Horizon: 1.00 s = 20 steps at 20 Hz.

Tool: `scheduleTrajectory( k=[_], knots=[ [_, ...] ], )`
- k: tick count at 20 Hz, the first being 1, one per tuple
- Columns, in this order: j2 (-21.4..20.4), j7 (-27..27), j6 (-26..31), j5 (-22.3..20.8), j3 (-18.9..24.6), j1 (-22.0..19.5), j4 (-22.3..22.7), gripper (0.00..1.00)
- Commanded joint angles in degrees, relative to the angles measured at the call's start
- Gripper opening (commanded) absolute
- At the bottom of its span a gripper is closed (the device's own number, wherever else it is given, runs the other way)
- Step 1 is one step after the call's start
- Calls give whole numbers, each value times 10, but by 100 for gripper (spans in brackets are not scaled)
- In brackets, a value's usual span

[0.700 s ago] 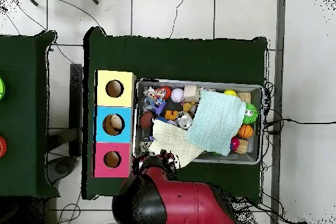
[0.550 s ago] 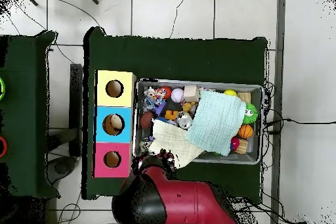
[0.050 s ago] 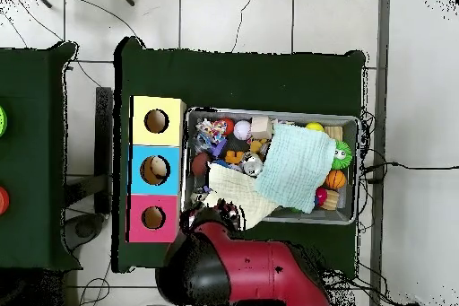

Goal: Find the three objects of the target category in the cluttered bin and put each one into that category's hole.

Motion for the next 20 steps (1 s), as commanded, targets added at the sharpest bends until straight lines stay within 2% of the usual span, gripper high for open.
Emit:
scheduleTrajectory(
  k=[1,3,7,12,15,16,20],
  knots=[
    [43,-25,-5,-31,62,-32,-13,100],
    [47,-50,6,-27,84,-61,-18,100],
    [35,-49,32,-23,98,-65,-23,100],
    [-31,-76,104,30,126,-78,-17,100],
    [-110,-116,174,91,130,-85,-16,100],
    [-124,-119,183,99,127,-84,-17,100],
    [-135,-137,200,124,138,-97,-15,100]
  ],
)
